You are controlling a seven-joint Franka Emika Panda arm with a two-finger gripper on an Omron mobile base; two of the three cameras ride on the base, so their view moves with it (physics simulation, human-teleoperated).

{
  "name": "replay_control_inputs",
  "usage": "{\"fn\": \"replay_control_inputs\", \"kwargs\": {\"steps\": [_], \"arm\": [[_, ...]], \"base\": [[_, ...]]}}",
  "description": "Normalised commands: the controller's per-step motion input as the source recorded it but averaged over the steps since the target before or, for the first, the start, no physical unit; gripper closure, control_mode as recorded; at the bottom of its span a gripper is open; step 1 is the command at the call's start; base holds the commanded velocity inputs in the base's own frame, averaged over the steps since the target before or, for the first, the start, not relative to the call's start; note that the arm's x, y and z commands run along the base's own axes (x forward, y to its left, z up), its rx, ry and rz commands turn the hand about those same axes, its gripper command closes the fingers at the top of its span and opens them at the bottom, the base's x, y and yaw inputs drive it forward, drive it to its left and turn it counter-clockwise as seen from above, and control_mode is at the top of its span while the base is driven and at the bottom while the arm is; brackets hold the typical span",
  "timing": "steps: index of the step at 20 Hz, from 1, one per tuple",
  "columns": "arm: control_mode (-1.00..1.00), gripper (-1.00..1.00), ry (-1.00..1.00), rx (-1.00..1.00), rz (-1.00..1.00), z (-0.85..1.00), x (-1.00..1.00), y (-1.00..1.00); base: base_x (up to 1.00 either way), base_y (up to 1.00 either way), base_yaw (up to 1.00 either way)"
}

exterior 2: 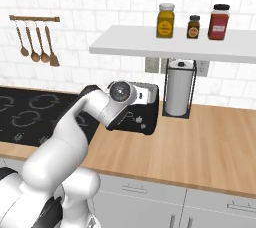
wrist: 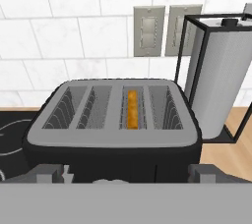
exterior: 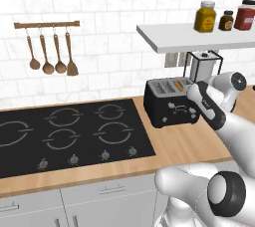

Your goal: Start the toaster. Once the lever pops up, take the bread to the plate on the dining counter.

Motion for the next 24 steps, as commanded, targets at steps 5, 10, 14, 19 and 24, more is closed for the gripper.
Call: {"fn": "replay_control_inputs", "kwargs": {"steps": [5, 10, 14, 19, 24], "arm": [[-1.0, -1.0, 0.0, 0.0, 0.0, 0.0, 0.0, 0.0], [-1.0, -1.0, 0.0, 0.0, 0.0, 0.0, 0.0, 0.0], [-1.0, -1.0, 0.0, 0.0, 0.0, 0.0, 0.0, 0.0], [-1.0, -1.0, 0.0, 0.0, 0.0, 0.0, 0.0, 0.0], [-1.0, -1.0, 0.0, 0.0, 0.0, 0.0, 0.0, 0.0]], "base": [[0.0, 0.0, 0.0], [0.0, 0.0, 0.0], [0.0, 0.0, 0.0], [0.0, 0.0, 0.0], [0.0, 0.0, 0.0]]}}
